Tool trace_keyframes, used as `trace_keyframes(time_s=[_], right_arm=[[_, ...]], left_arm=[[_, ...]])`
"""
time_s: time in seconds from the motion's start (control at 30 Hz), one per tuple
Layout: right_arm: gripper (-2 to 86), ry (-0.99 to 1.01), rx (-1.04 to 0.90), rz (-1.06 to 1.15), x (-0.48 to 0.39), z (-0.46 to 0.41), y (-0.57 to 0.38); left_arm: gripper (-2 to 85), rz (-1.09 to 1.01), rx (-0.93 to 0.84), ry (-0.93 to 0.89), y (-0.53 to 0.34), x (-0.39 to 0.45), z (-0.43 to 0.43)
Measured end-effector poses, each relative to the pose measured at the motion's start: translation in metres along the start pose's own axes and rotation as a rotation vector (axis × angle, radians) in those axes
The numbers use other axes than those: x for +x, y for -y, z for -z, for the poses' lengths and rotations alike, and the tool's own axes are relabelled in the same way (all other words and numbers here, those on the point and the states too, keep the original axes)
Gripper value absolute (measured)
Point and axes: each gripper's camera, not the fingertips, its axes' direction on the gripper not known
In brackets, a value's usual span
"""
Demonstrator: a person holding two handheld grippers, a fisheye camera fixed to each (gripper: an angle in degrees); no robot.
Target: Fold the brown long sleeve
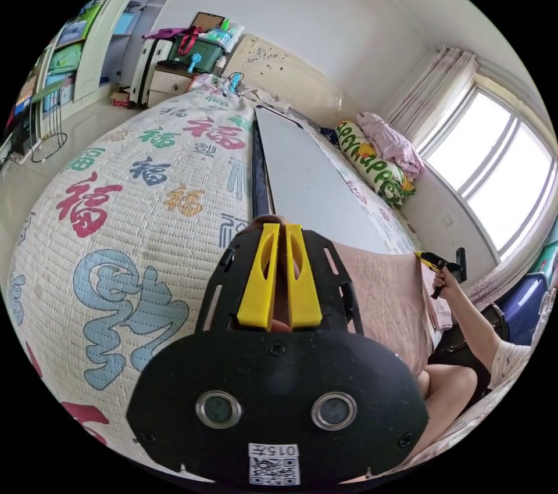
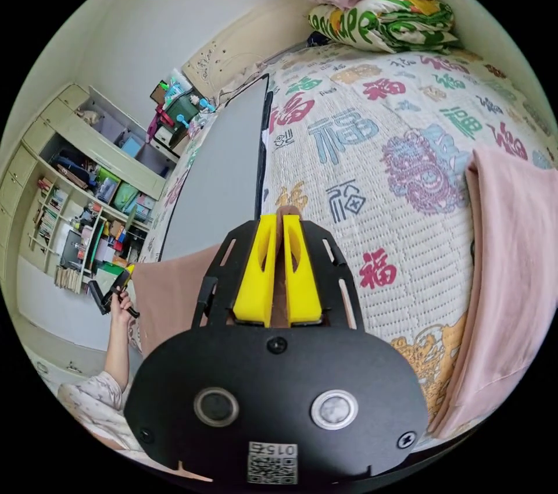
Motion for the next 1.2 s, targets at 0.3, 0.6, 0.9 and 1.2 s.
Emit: trace_keyframes(time_s=[0.3, 0.6, 0.9, 1.2], right_arm=[[5.0, -0.064, 0.019, 0.048, 0.000, -0.063, -0.014], [4.8, -0.049, 0.081, 0.531, 0.012, 0.005, -0.173], [6.6, 0.199, -0.220, 0.783, -0.025, -0.013, -0.227], [12.1, -0.022, -0.562, 1.067, -0.080, -0.112, -0.261]], left_arm=[[8.0, -0.069, -0.084, 0.038, -0.051, -0.027, -0.010], [9.2, -0.791, -0.367, -0.220, -0.246, 0.064, 0.039], [12.0, -0.826, -0.365, -0.173, -0.375, 0.061, 0.029], [8.3, -0.774, -0.286, 0.035, -0.440, 0.015, 0.004]])
